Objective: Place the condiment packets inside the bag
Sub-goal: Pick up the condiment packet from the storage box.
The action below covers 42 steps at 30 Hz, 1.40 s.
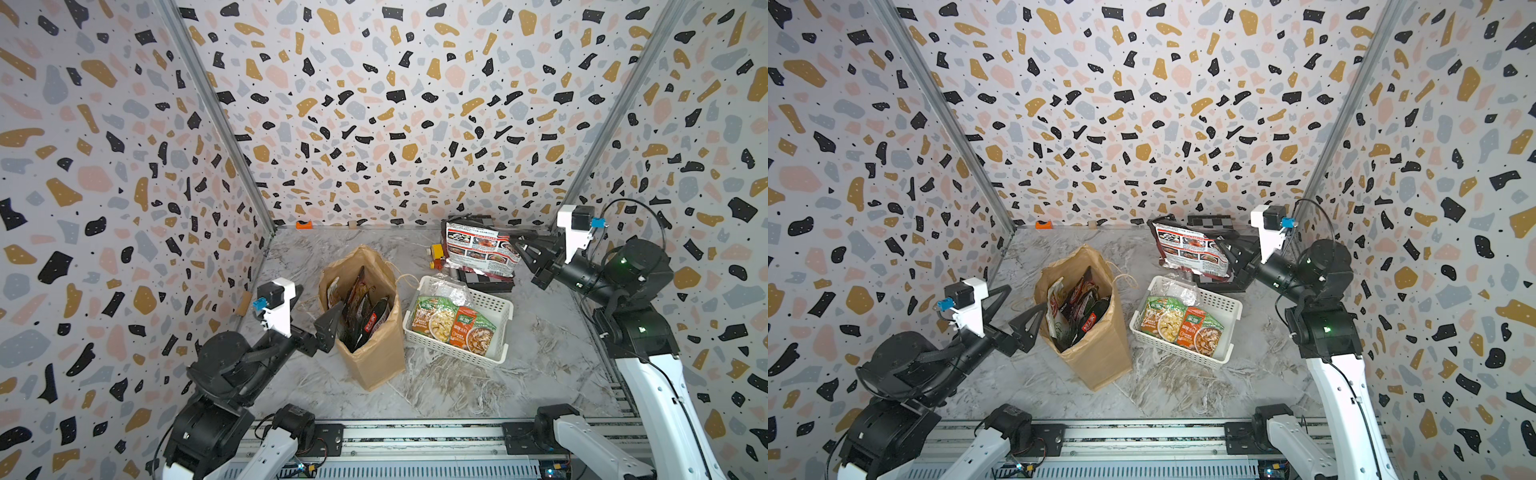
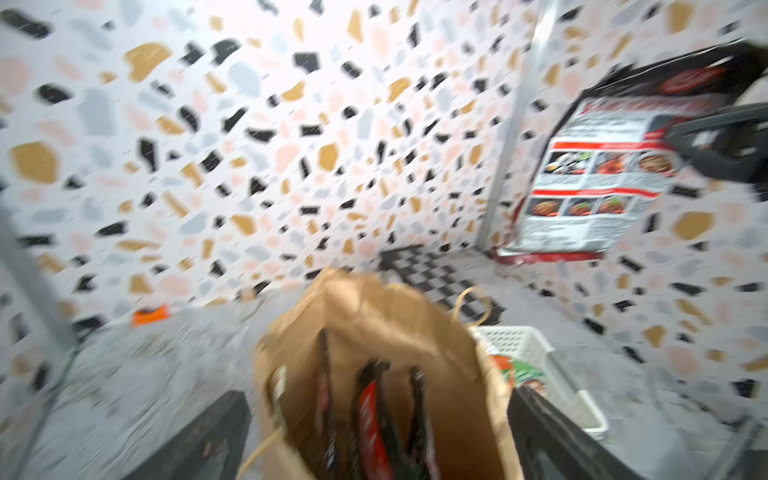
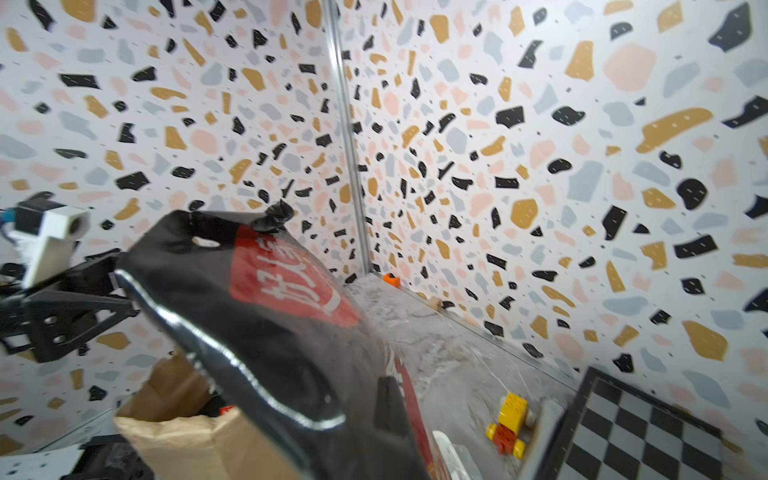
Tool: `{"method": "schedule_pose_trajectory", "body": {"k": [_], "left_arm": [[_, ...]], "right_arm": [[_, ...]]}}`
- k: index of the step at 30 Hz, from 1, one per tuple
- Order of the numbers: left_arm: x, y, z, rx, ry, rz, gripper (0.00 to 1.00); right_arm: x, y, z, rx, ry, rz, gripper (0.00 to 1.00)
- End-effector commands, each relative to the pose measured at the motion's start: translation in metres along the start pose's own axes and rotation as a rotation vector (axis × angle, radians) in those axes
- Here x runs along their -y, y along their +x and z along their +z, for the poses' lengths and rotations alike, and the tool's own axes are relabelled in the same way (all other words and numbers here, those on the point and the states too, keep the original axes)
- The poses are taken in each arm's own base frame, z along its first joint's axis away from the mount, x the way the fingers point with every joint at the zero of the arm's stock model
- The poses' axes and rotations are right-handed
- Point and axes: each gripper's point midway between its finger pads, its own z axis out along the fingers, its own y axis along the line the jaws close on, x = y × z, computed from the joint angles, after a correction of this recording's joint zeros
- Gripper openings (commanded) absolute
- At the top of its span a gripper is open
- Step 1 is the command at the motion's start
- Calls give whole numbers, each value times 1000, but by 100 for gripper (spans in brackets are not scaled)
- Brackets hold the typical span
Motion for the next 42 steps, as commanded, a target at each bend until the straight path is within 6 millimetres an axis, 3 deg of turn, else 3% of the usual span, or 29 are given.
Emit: {"method": "schedule_pose_trajectory", "body": {"k": [1,5,8,11,17,20,22,25,29,31,34,35,38,40,42], "left_arm": [[55,-72,19,185,340,-25,100],[87,-90,41,145,448,18,100],[145,-64,46,70,578,166,100],[177,-42,53,18,637,249,100],[192,-38,79,23,578,239,100],[211,-37,94,5,578,282,100],[218,-30,104,-21,574,332,95],[223,-21,110,-50,577,362,85],[229,-17,107,-56,613,352,60],[232,-18,104,-58,636,344,39],[229,-26,100,-43,627,325,0],[226,-31,98,-29,617,319,0],[212,-44,91,12,562,311,0],[188,-54,82,47,470,315,0],[155,-61,69,86,345,329,0]], "right_arm": [[-45,-25,-12,37,-156,30,0],[-65,-35,-20,63,-220,78,0],[-74,-38,-25,71,-245,108,0],[-78,-39,-30,75,-238,115,0],[-95,-38,-41,60,-282,122,0],[-107,-37,-49,52,-327,122,0],[-113,-37,-52,48,-348,123,0],[-120,-37,-58,49,-358,121,0],[-122,-36,-60,47,-356,128,0],[-121,-35,-59,42,-356,138,0],[-118,-31,-58,31,-348,156,0],[-116,-30,-57,30,-340,161,0],[-108,-21,-54,18,-303,177,33],[-102,-12,-54,1,-261,172,54],[-97,-2,-53,-23,-226,171,64]]}}
